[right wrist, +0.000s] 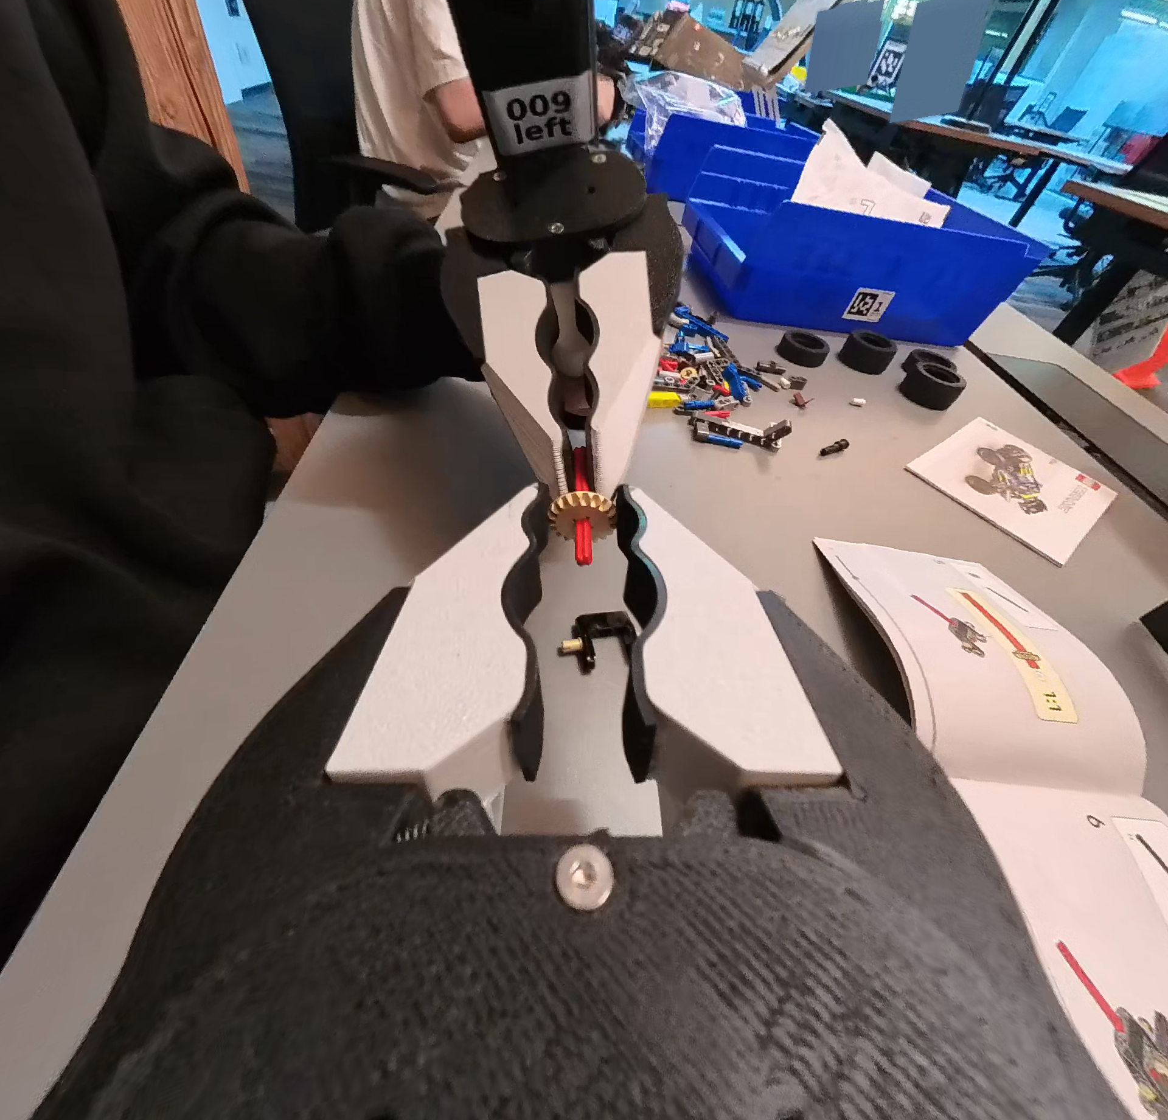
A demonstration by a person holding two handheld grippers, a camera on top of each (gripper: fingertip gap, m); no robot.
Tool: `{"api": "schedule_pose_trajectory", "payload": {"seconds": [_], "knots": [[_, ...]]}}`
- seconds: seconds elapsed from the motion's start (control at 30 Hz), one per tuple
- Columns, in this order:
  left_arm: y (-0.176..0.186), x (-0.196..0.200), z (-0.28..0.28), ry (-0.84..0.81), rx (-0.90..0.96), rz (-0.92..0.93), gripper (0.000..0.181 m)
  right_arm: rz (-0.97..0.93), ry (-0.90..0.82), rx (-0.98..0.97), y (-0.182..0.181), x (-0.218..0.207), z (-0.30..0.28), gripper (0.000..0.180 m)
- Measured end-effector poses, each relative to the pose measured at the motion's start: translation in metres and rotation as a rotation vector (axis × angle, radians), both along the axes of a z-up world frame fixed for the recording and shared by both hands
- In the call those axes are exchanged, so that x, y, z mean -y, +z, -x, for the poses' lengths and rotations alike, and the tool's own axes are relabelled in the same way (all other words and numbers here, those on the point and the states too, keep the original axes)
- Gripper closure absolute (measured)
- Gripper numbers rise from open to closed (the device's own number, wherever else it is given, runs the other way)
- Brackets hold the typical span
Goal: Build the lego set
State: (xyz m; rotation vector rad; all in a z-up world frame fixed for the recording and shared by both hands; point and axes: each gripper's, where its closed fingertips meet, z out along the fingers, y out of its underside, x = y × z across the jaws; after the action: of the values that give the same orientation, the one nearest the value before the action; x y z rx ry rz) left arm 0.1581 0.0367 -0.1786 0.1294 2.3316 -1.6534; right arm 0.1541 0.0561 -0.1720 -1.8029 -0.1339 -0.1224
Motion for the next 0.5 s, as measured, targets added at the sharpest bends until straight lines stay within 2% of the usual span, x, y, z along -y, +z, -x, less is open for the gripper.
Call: {"api": "schedule_pose_trajectory", "payload": {"seconds": [0.2,0.27,0.33,0.4,0.5], "knots": [[-0.006,-0.003,-0.002,0.005,-0.050,-0.006,0.179,0.028,0.000,-0.001,-0.006,0.006,-0.002,0.160],[-0.005,-0.028,-0.017,0.078,-0.051,-0.009,0.179,0.068,-0.134,0.046,-0.011,0.033,-0.030,0.160],[-0.011,-0.057,-0.032,0.152,-0.057,-0.068,0.179,0.079,-0.224,-0.019,-0.016,0.070,-0.052,0.160],[-0.016,-0.064,-0.037,0.187,-0.098,-0.106,0.179,0.218,-0.322,-0.031,-0.038,0.093,-0.070,0.160],[-0.045,-0.057,-0.035,0.189,-0.206,-0.217,0.179,0.343,-0.325,-0.038,-0.058,0.083,-0.072,0.160]]}}
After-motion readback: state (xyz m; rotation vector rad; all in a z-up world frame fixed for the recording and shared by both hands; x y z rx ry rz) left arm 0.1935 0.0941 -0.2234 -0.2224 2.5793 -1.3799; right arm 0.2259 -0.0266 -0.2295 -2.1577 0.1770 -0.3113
